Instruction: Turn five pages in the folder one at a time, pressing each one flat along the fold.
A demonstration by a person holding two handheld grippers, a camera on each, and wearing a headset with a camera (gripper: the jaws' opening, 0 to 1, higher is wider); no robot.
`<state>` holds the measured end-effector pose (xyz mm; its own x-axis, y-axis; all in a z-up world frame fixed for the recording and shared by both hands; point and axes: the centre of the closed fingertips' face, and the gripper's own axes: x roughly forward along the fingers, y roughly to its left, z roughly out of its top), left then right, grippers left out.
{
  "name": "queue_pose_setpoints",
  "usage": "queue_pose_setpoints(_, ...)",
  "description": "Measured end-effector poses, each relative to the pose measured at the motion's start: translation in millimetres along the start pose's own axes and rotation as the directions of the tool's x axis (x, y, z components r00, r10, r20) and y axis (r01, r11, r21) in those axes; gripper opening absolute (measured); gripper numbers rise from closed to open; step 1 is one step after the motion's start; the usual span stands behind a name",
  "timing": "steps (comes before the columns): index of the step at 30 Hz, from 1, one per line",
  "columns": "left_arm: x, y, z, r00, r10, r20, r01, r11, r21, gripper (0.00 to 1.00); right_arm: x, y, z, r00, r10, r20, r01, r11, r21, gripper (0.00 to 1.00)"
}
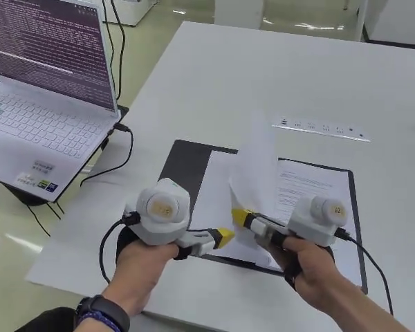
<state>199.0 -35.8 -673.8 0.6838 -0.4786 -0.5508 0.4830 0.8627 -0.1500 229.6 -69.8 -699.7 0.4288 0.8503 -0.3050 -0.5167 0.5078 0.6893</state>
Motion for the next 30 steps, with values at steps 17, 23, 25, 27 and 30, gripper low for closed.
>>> queue_pose_setpoints(17, -15.1, 12.0, -10.3, 0.9999, 0.014, 0.007, -0.014, 1.0, -0.015, 0.7, 30.0, 7.1, -23.5, 0.997, 0.021, -0.074, -0.019, 0.999, 0.033, 0.0)
queue_pose_setpoints(23, -22.5, 18.7, -15.1, 0.9998, 0.018, 0.006, -0.018, 1.0, -0.019, 0.7, 39.4, 9.8, -30.6, 0.9955, 0.023, -0.092, -0.019, 0.999, 0.041, 0.0)
queue_pose_setpoints(25, -24.9, 22.4, -16.6, 0.9997, 0.023, 0.006, -0.023, 0.999, -0.027, 0.7, 42.4, 10.5, -31.4, 0.9952, 0.021, -0.096, -0.016, 0.999, 0.048, 0.0)
queue_pose_setpoints(27, -26.7, 24.9, -17.7, 0.9997, 0.024, 0.007, -0.024, 0.999, -0.032, 0.7, 44.6, 8.3, -32.7, 0.995, 0.017, -0.099, -0.012, 0.999, 0.053, 0.0)
queue_pose_setpoints(30, -29.1, 27.4, -19.9, 0.9997, 0.026, 0.005, -0.026, 0.999, -0.033, 0.7, 49.0, 6.9, -35.4, 0.9949, 0.007, -0.101, -0.001, 0.998, 0.063, 0.0)
